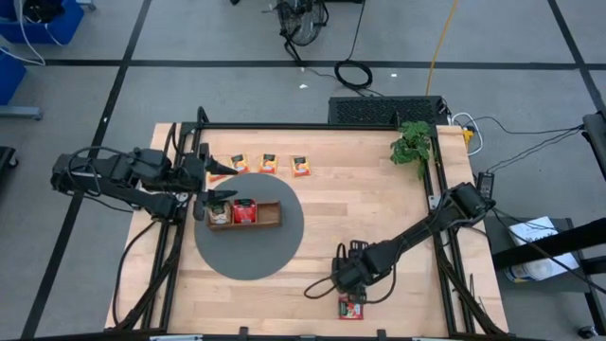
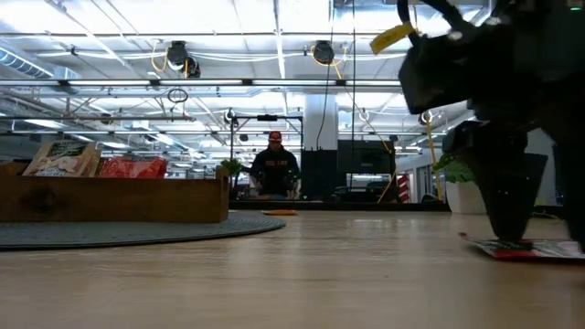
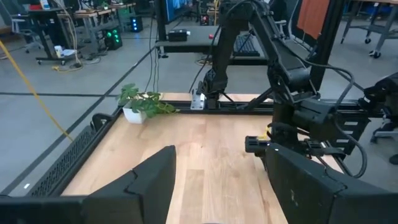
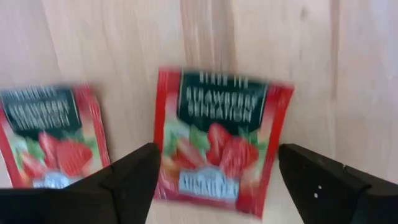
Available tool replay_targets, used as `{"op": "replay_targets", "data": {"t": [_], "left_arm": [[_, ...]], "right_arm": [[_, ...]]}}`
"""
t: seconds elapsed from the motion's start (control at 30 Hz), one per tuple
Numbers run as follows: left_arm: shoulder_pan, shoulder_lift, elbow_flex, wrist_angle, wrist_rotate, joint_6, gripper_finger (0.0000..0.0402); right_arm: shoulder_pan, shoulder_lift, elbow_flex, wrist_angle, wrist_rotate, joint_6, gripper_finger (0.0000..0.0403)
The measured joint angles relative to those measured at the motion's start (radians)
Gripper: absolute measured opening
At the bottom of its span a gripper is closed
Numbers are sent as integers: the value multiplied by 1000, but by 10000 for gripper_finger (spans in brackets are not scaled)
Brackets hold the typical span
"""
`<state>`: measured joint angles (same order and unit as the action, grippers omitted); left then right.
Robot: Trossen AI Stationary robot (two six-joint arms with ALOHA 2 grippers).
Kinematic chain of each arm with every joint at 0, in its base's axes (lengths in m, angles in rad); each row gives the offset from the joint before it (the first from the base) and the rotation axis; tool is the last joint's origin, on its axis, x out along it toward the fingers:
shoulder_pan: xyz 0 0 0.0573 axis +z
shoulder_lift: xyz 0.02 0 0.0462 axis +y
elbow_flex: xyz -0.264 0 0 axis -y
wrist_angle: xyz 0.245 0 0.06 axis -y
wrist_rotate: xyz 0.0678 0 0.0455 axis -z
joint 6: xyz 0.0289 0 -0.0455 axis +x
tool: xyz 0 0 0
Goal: Pick & Place Tea
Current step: Put the red tea bag into the middle section of the wooden organizer
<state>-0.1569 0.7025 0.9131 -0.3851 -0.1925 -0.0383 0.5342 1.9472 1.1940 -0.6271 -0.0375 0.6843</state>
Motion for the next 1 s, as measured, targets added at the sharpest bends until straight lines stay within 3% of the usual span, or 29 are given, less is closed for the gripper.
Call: {"op": "replay_targets", "data": {"t": [0.23,0.4,0.5,0.73,1.0], "left_arm": [[0,0,0,0,0,0,248],[0,0,0,0,0,0,248],[0,0,0,0,0,0,248],[0,0,0,0,0,0,248],[0,0,0,1,0,0,248]], "right_arm": [[-6,-7,-117,90,9,93,238],[9,-21,-134,90,13,34,217],[8,-45,-134,84,-7,35,232],[11,-43,-134,105,-140,129,314],[64,-34,-146,113,41,99,315]]}}
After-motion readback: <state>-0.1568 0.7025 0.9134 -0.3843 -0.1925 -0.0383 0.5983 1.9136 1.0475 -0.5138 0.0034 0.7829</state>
